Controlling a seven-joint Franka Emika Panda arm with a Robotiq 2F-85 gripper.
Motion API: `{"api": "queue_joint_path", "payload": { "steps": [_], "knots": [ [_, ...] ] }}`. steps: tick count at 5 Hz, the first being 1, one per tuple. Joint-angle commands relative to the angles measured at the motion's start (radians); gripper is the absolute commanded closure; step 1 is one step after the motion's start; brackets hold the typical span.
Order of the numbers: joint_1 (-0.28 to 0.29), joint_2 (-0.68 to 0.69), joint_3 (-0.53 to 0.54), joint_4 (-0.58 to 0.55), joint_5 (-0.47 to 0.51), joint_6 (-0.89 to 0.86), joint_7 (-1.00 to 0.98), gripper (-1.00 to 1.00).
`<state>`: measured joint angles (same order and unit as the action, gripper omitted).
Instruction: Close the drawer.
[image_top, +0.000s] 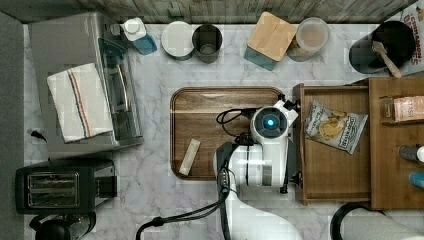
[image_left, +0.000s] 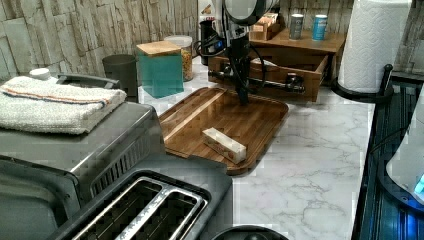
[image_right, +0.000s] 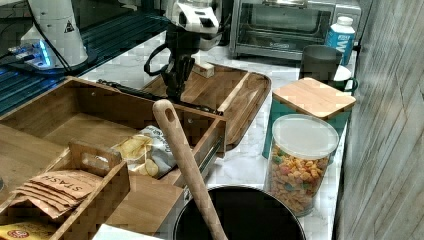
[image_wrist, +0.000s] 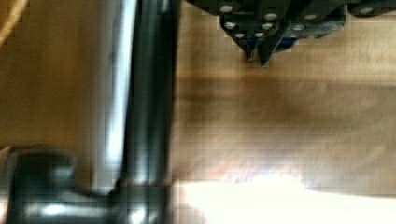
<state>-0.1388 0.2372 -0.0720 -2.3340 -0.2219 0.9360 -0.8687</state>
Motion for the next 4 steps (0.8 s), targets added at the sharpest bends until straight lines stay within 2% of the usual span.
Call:
{"api": "queue_joint_path", "payload": {
  "steps": [1, 2, 3, 4],
  "knots": [
    [-0.101, -0.069, -0.027, 0.096, 0.047, 0.002, -0.126, 1.0],
    [-0.132, -0.031, -0.041, 0.176, 0.048, -0.081, -0.206, 1.0],
    [-0.179, 0.053, -0.05, 0.253, 0.143, -0.109, -0.362, 1.0],
    [-0.172, 0.08, -0.088, 0.282, 0.151, -0.124, -0.356, 1.0]
  ]
}}
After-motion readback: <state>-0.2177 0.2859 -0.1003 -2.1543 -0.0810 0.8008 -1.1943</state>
